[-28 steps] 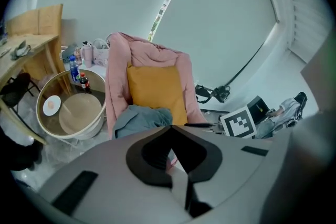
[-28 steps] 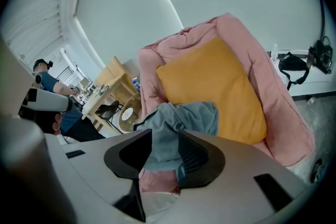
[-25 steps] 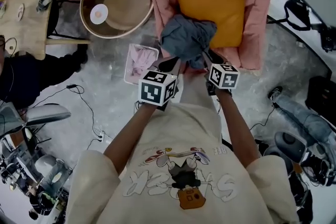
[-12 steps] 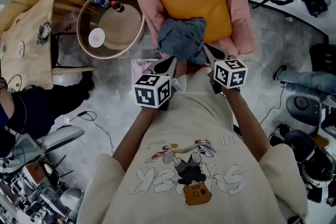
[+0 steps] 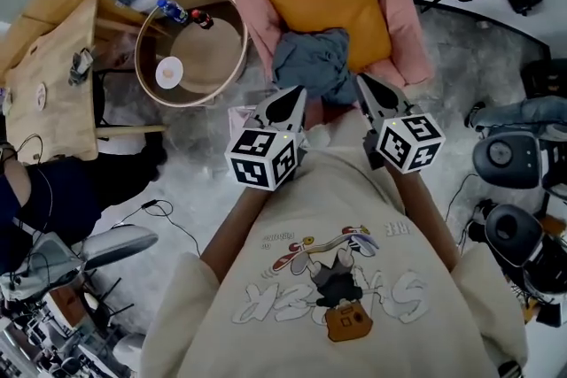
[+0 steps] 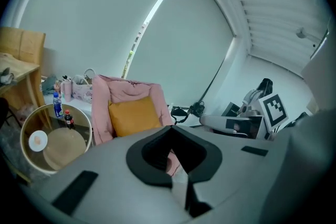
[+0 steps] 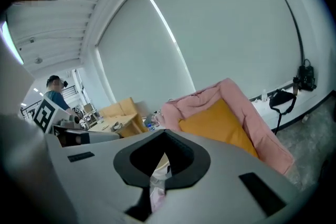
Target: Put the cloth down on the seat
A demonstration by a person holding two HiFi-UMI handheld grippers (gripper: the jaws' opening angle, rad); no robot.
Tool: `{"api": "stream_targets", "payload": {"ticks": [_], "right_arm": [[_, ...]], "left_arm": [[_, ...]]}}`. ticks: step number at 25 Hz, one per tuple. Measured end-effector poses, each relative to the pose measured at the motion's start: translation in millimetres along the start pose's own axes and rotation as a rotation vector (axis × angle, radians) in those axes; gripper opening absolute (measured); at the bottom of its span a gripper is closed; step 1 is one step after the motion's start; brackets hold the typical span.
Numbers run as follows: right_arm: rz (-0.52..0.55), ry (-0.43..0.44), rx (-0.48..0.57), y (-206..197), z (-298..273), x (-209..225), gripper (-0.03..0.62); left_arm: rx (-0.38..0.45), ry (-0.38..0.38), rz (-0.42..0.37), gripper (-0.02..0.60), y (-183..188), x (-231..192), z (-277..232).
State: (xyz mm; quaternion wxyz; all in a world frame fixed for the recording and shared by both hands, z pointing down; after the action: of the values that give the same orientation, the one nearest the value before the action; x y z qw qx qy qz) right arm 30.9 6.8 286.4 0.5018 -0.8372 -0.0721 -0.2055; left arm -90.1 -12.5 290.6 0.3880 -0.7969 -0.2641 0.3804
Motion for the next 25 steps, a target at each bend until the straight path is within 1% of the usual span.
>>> {"api": "stream_targets", "payload": {"ticks": [3,5,9,11,13,15,17,19,21,23,25], "right_arm": [[0.042,0.0,0.039,6.4,16.1,-22.2,0.018],[0.078,0.016,0.061,11.9,24.6,-34.3,0.018],[0.182,0.047,0.085,12.3,37.0,-51.1,0.018],[0.209,0.068,0.093,13.7,41.2,-56.4,0.018],[0.224,0.081,0.103,16.8,49.9,-55.7,0.018],[0.216,0.086,0.108,19.2,63.2,-48.2,0.018],[0.197,0.103,0.11,21.8,77.5,-38.4,0.018],[0.218,0.127,0.113,24.4,93.7,-32.0,0.018],[0.233,0.144,0.119,25.3,113.7,-26.4,0.018],[0.23,0.145,0.122,24.0,133.6,-14.1,0.018],[0.23,0.144,0.116,19.7,146.9,-0.7,0.018]], "left_arm": [[0.023,-0.003,0.003,0.005,-2.6,5.8,12.2],[0.054,0.008,-0.023,0.005,2.0,12.6,16.8],[0.143,0.041,-0.147,0.005,18.9,31.7,26.4],[0.197,0.058,-0.221,0.005,32.3,43.4,33.5],[0.227,0.071,-0.279,0.005,40.9,59.6,37.3],[0.203,0.065,-0.286,0.005,39.3,78.2,33.1],[0.175,0.051,-0.259,0.005,35.1,97.3,24.4],[0.164,0.048,-0.248,0.005,30.0,119.4,17.8],[0.14,0.069,-0.257,0.005,19.3,143.0,12.7],[0.111,0.105,-0.251,0.005,7.4,163.8,4.7],[0.112,0.129,-0.238,0.005,1.0,180.3,-0.6]]}}
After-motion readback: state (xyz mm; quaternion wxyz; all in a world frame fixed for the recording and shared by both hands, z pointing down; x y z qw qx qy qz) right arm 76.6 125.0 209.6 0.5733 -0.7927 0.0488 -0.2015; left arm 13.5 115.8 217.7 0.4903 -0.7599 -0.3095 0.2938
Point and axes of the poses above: the fingertips, and each gripper's own axes: z backward along the fingers, x to its right, y out of its top, the point moved 1 cm from there along z, backward along the fingers, and after that the axes turned 3 degrees about -z, right-handed, at the moved point
